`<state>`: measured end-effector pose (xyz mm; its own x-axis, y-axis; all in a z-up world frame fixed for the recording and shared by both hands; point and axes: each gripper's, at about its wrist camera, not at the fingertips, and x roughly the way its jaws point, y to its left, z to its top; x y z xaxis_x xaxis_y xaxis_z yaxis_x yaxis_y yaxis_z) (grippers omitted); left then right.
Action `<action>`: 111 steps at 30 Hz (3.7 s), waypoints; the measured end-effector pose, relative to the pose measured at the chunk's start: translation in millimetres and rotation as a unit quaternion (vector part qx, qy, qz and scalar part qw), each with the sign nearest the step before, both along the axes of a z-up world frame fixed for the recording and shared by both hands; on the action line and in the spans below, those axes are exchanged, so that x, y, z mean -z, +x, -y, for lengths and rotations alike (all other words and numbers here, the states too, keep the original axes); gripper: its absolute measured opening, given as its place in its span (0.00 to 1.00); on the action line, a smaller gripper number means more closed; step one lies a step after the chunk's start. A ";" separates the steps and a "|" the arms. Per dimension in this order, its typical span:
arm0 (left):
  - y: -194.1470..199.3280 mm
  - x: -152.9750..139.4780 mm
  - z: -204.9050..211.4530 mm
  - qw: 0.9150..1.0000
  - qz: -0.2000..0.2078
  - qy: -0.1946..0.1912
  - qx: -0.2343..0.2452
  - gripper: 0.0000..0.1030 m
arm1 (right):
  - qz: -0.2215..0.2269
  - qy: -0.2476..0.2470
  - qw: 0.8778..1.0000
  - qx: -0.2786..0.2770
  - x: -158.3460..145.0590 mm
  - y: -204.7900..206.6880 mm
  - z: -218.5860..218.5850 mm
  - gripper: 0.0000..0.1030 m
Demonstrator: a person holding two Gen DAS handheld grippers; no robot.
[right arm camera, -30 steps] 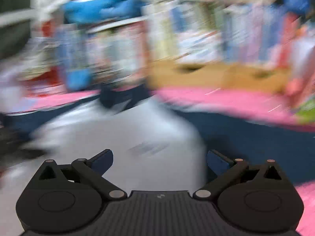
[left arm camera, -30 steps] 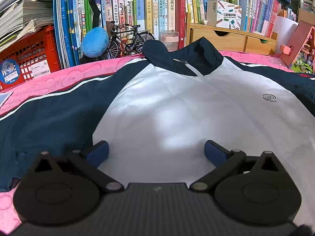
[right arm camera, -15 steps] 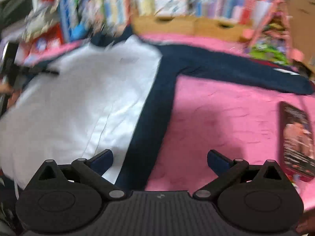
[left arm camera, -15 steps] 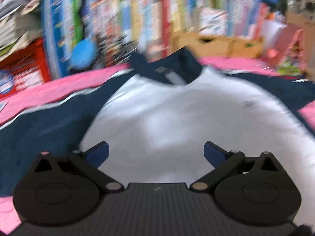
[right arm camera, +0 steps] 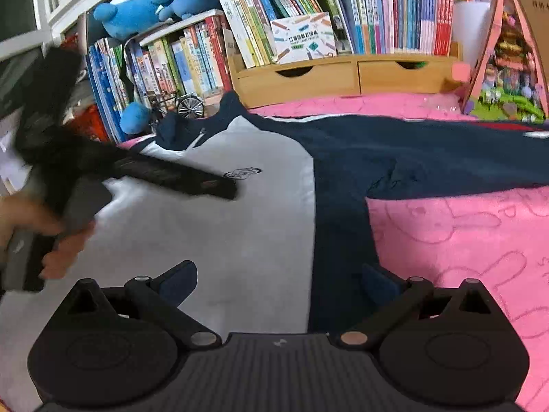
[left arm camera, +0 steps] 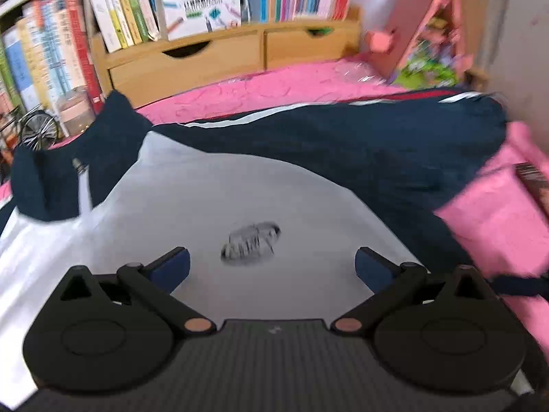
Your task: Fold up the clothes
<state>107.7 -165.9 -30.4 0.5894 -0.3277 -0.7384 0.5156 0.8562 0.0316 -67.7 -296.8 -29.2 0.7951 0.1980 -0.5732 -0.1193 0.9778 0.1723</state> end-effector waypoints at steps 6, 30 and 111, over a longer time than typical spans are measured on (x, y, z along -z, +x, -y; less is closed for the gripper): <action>55.0 10.9 21.5 0.999 0.015 -0.015 -0.043 1.00 | -0.001 0.039 0.999 0.035 6.5 0.3 11.4 1.00; 115.9 -16.6 22.9 0.994 0.038 -0.055 -0.082 0.90 | -0.001 0.061 0.997 0.045 4.7 3.1 15.1 1.00; -42.0 -28.8 -604.8 0.829 0.113 0.051 -0.546 0.98 | 0.004 -0.147 0.989 -0.014 8.4 35.3 -91.4 1.00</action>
<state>65.7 438.9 -1.6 0.6210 0.5492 -0.5592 -0.5935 0.7955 0.1222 -32.3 -205.4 -37.5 0.7967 0.0462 -0.6026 -0.1472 0.9819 -0.1193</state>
